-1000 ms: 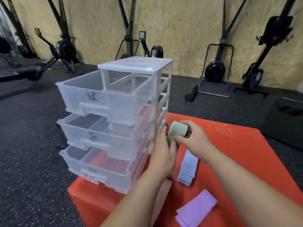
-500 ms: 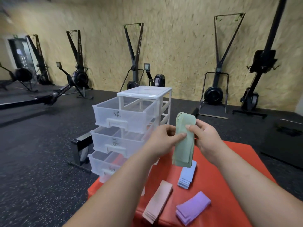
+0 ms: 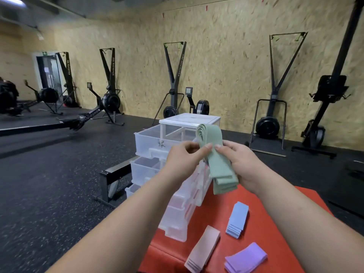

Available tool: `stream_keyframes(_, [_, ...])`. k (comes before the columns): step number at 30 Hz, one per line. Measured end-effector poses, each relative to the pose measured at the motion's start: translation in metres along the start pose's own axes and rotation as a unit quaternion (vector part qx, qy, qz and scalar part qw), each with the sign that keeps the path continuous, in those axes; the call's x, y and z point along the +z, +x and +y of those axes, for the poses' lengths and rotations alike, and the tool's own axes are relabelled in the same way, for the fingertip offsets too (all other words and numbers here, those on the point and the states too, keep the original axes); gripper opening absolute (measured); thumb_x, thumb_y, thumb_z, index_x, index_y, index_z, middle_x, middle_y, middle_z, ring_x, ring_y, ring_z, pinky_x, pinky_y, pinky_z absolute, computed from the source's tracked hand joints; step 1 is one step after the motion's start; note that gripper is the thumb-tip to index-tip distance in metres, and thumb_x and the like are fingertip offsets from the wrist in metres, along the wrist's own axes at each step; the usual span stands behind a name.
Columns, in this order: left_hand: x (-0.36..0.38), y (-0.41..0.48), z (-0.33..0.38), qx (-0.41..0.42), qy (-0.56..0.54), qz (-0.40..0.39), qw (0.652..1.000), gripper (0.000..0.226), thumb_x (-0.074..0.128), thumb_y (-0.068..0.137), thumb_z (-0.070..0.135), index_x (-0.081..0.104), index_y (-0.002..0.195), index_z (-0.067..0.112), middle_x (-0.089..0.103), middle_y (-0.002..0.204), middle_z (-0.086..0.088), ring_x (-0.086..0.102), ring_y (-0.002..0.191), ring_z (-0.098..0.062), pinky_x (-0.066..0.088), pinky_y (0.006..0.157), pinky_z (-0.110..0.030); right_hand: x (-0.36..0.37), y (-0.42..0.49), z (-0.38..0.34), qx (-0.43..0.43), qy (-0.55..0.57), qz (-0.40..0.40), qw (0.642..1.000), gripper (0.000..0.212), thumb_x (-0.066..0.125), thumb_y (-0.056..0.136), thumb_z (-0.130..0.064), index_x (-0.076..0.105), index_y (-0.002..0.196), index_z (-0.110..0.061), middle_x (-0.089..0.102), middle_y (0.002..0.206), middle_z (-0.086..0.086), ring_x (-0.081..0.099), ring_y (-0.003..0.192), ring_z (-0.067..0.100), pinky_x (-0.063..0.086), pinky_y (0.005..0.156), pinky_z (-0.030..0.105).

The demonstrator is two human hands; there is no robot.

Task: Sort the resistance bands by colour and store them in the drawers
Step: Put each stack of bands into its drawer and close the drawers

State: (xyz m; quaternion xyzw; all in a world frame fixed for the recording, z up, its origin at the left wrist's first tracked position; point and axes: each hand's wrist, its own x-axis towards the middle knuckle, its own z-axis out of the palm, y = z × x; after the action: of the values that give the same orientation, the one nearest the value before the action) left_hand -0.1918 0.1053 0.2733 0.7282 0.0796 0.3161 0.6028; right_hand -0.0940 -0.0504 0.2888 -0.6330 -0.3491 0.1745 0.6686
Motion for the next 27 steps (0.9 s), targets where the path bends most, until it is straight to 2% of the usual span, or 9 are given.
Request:
stream_keyframes(3, [-0.037,0.013,-0.004,0.057,0.145,0.069,0.985,0.039,0.075,0.088,0.062,0.077,0.107,0.027,0.077,0.092,0.011,0.07,0.088,-0.002,0.06,0.082,-0.03,0.008,0.029,-0.024,0.032,-0.051,0.0,0.998,0.024,0.062,0.103,-0.022,0.074,0.115,-0.005,0.077,0.104,0.025,0.073,0.078,0.028,0.058,0.067,0.035])
stream_keyframes(7, [-0.076,0.029,-0.03,0.064,0.27,0.158,0.948,0.052,0.078,0.087,0.057,0.059,0.124,0.026,0.062,0.111,0.009,0.06,0.104,-0.009,0.052,0.086,-0.031,0.021,0.08,-0.047,0.073,-0.162,-0.005,0.984,0.014,0.071,0.095,-0.025,0.076,0.098,-0.013,0.078,0.097,0.02,0.073,0.071,0.028,0.059,0.061,0.036])
stream_keyframes(10, [-0.09,0.041,-0.054,0.039,0.323,0.178,0.929,0.064,0.079,0.084,0.058,0.05,0.13,0.024,0.047,0.122,0.004,0.052,0.119,-0.019,0.049,0.101,-0.041,0.036,0.12,-0.06,0.084,-0.255,0.012,0.963,0.027,0.074,0.081,-0.036,0.077,0.098,-0.015,0.077,0.101,0.023,0.071,0.074,0.033,0.056,0.068,0.046])
stream_keyframes(12, [-0.095,0.047,-0.066,0.016,0.327,0.172,0.929,0.07,0.078,0.083,0.062,0.047,0.133,0.023,0.043,0.125,0.002,0.05,0.124,-0.022,0.049,0.103,-0.044,0.046,0.144,-0.067,0.079,-0.324,0.0,0.943,0.034,0.073,0.077,-0.04,0.077,0.1,-0.014,0.076,0.092,0.023,0.068,0.07,0.032,0.055,0.065,0.044])
stream_keyframes(15, [-0.098,0.054,-0.08,0.004,0.318,0.179,0.931,0.075,0.078,0.081,0.065,0.046,0.134,0.023,0.04,0.125,0.003,0.049,0.123,-0.023,0.049,0.101,-0.043,0.062,0.178,-0.068,0.052,-0.414,-0.034,0.908,0.04,0.07,0.073,-0.047,0.078,0.096,-0.016,0.057,0.081,0.011,0.054,0.069,0.025,0.044,0.063,0.039])
stream_keyframes(18, [-0.097,0.058,-0.092,0.016,0.31,0.199,0.929,0.072,0.078,0.081,0.066,0.045,0.132,0.025,0.037,0.123,0.005,0.047,0.12,-0.022,0.05,0.099,-0.042,0.08,0.205,-0.061,0.039,-0.48,-0.065,0.874,0.039,0.065,0.073,-0.049,0.075,0.088,-0.015,0.043,0.073,0.005,0.039,0.065,0.021,0.032,0.056,0.033])
stream_keyframes(20, [-0.097,0.061,-0.097,0.021,0.295,0.208,0.933,0.07,0.077,0.081,0.067,0.044,0.13,0.029,0.034,0.123,0.008,0.046,0.121,-0.02,0.05,0.099,-0.042,0.092,0.218,-0.059,0.037,-0.502,-0.086,0.86,0.034,0.063,0.076,-0.05,0.075,0.084,-0.019,0.039,0.071,0.003,0.035,0.063,0.021,0.03,0.057,0.032])
stream_keyframes(24, [-0.097,0.065,-0.103,0.029,0.267,0.216,0.939,0.068,0.077,0.08,0.066,0.043,0.129,0.034,0.033,0.123,0.011,0.044,0.124,-0.017,0.049,0.1,-0.042,0.102,0.242,-0.047,0.06,-0.496,-0.124,0.857,0.026,0.066,0.079,-0.049,0.076,0.082,-0.024,0.041,0.076,0.005,0.036,0.071,0.025,0.029,0.062,0.036])
stream_keyframes(27, [-0.097,0.065,-0.108,0.039,0.259,0.218,0.94,0.068,0.077,0.08,0.066,0.043,0.13,0.035,0.032,0.123,0.013,0.043,0.124,-0.015,0.047,0.102,-0.04,0.104,0.254,-0.028,0.099,-0.425,-0.143,0.888,0.024,0.075,0.076,-0.046,0.073,0.081,-0.023,0.058,0.086,0.008,0.053,0.075,0.027,0.042,0.069,0.038])
